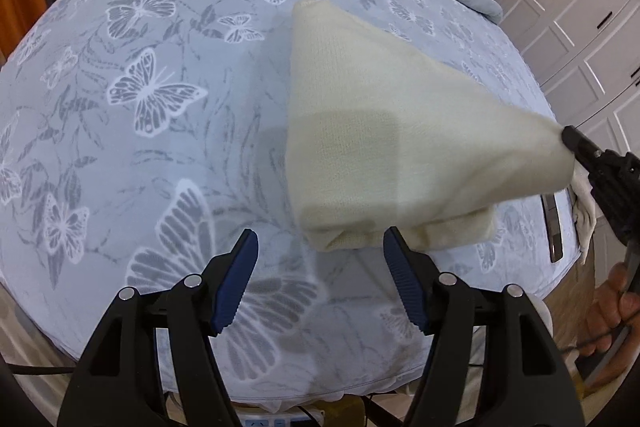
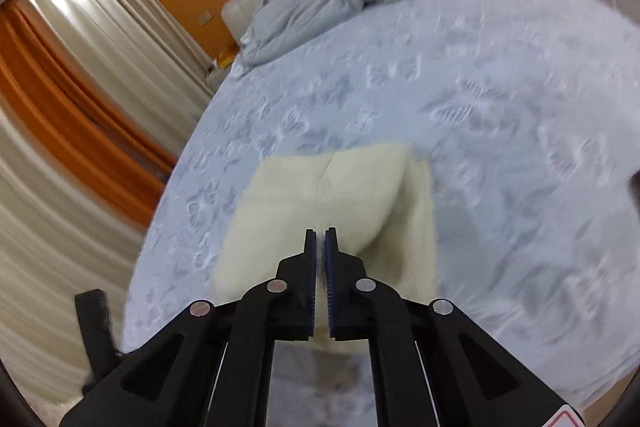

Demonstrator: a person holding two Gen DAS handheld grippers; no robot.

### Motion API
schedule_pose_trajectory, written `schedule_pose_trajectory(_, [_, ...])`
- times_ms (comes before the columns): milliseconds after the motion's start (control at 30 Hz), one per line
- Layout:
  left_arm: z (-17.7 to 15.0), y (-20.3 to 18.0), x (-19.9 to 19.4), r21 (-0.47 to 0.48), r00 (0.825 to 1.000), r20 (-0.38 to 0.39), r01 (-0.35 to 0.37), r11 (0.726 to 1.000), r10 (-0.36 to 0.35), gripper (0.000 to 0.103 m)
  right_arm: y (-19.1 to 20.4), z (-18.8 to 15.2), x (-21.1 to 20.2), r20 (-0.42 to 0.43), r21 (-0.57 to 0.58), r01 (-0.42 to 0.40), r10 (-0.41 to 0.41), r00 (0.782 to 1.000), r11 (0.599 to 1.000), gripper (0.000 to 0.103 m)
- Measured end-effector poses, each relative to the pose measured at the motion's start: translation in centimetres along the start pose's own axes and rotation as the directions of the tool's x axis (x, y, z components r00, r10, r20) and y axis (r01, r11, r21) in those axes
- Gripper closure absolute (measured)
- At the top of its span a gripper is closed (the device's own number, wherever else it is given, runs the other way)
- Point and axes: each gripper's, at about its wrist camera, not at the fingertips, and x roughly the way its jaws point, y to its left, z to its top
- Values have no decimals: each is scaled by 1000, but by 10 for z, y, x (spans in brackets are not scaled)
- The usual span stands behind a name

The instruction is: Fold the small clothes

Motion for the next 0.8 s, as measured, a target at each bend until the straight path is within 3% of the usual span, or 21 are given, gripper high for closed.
schedule_pose_trajectory(33, [0, 1, 1, -4, 1000, -4, 5, 1000, -5, 40, -7, -6, 14, -49, -19, 50, -51, 998, 999, 100])
schedule_pose_trajectory(67, [1, 1, 3, -12, 1000, -10, 11, 1000, -11, 40, -25, -22, 48, -161, -41, 131, -136, 977, 991, 100])
schedule_pose_trajectory(100, [2, 0, 5, -23, 1000, -19, 21, 1000, -21, 40, -40, -36, 69, -237, -27, 144, -146, 960, 989, 100])
schedule_pose_trajectory(233, [11, -7, -8, -24, 999, 20, 40, 999, -40, 40, -35, -24, 37, -148, 74, 91, -79, 986, 993, 99])
schedule_pose_trajectory(300, [20, -12, -10, -25, 998, 41, 46, 999, -45, 40, -21, -14, 18, -96, 49, 109, -104, 990, 993, 96])
schedule_pose_trajectory(400, [37, -21, -1, -10, 998, 54, 11, 1000, -10, 40, 9, 2, 5, -42, -18, 73, -74, 996, 997, 92])
schedule_pose_trajectory(467, [46, -29, 9, 9, 998, 62, -31, 999, 30, 40, 23, 5, 19, -67, -63, 50, -54, 996, 997, 92])
schedule_pose_trajectory(533, [49, -33, 28, 48, 996, 31, -82, 995, 81, 37, 27, -11, 48, -147, -112, 64, -80, 986, 992, 93])
schedule_pose_trajectory(600, [47, -33, 52, 89, 993, -15, -114, 990, 116, 36, 15, -44, 102, -285, -189, 141, -192, 939, 972, 103])
schedule_pose_trajectory(633, [44, -34, 62, 115, 989, -45, -136, 984, 142, 34, 12, -54, 109, -291, -210, 144, -202, 935, 967, 103])
schedule_pose_trajectory(700, [39, -35, 69, 155, 982, -42, -173, 973, 182, 34, 23, -46, 90, -267, -189, 143, -191, 945, 972, 98])
schedule_pose_trajectory(800, [39, -32, 65, 122, 985, -50, -157, 980, 164, 34, 44, -34, 60, -186, -176, 87, -120, 975, 981, 93])
